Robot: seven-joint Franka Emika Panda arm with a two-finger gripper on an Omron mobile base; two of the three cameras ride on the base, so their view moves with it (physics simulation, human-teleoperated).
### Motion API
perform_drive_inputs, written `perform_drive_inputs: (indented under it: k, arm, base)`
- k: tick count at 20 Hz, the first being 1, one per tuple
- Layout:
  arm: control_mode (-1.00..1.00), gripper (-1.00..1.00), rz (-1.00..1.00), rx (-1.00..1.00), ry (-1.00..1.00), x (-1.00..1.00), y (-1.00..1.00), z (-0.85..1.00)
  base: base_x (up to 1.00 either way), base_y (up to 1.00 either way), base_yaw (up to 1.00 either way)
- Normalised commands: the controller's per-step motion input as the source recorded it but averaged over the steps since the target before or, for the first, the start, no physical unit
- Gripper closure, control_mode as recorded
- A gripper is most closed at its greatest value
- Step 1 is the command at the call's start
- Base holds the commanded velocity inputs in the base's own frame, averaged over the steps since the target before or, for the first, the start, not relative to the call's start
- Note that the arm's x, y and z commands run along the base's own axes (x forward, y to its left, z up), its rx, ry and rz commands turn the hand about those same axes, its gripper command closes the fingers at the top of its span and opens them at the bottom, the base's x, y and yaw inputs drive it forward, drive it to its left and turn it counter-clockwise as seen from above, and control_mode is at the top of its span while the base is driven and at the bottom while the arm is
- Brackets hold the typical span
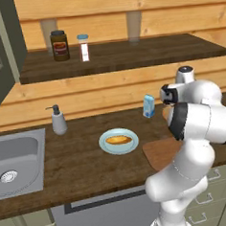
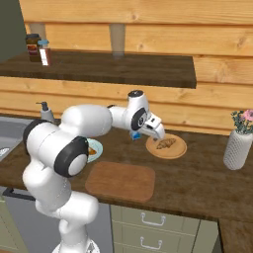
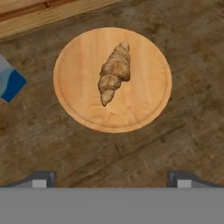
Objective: From the different types of pastries on the counter, select a croissant and place it on the cutting board. Then retrieve a jar of jam from the cabinet and place it alongside the croissant on the cutting board.
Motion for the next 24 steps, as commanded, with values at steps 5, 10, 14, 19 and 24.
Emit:
perform_drive_inputs:
  k: [5, 10, 14, 19, 24]
  arm:
    - [-1.0, -1.0, 0.0, 0.0, 0.0, 0.41, -0.27, -0.34]
    - [-1.0, -1.0, 0.0, 0.0, 0.0, 0.27, -0.52, -0.27]
    - [-1.0, -1.0, 0.0, 0.0, 0.0, 0.08, -0.41, -0.18]
    - [-1.0, -1.0, 0.0, 0.0, 0.0, 0.12, -0.05, -0.03]
    - [-1.0, -1.0, 0.0, 0.0, 0.0, 0.28, 0.0, -0.19]
  base:
    - [0.0, 0.0, 0.0]
    - [0.0, 0.0, 0.0]
    - [0.0, 0.0, 0.0]
    - [0.0, 0.0, 0.0]
    - [0.0, 0.0, 0.0]
